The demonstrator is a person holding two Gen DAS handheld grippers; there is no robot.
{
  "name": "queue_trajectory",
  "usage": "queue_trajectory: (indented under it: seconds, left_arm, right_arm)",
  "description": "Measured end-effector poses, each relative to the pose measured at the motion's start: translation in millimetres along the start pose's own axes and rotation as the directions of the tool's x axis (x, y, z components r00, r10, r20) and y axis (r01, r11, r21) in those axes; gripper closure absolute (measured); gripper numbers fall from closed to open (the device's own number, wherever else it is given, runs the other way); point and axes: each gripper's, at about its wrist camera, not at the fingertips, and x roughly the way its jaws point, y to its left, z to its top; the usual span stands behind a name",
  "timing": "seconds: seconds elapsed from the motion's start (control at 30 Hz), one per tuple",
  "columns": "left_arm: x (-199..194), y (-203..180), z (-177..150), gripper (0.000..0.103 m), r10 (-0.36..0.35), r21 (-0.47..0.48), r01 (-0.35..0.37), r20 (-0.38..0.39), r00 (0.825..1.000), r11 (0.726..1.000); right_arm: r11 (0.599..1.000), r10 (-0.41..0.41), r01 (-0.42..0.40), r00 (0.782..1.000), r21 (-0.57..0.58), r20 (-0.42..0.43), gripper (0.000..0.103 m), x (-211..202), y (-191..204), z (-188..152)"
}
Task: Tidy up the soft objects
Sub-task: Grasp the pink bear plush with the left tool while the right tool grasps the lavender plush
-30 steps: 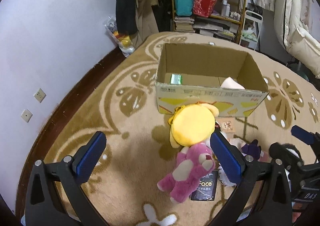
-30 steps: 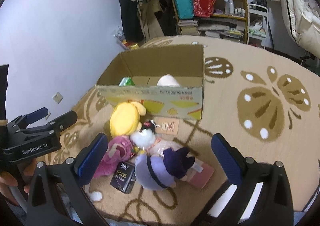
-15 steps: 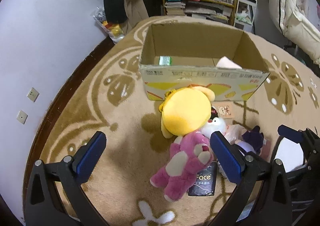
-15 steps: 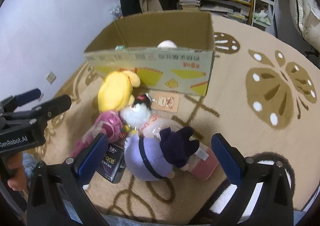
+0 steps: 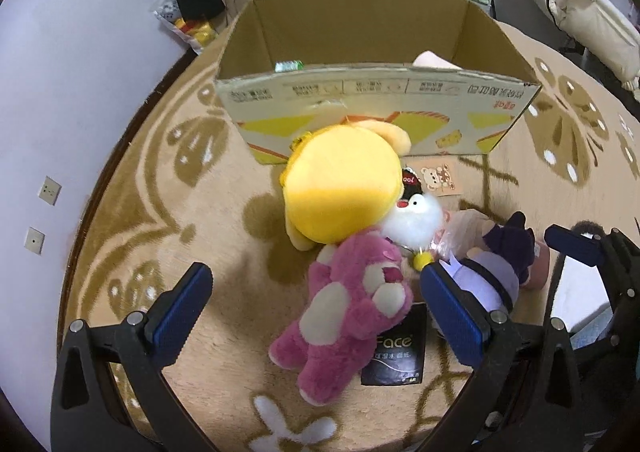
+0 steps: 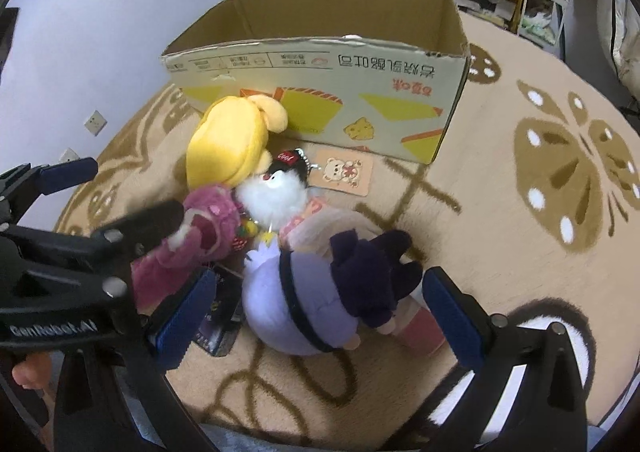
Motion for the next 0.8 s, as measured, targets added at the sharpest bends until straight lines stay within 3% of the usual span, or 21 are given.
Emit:
queue_trajectory:
  seconds: [0.37,0.8]
  left_arm:
    - [22,-8,1,0.0,0.006,0.032,-0.004,-0.068,0.998,0.999]
    - [54,-14,-8,0.0,0.083,0.075,-0.071,-0.175,0.981,0.995]
  right_arm:
    - [0.999,-0.017,0.014,0.997,-0.035,-0.077,0.0,20,4,-3]
    - [0.995,-0.045,0.033,0.99,-0.093,-0.134,0.0,45,18,-6]
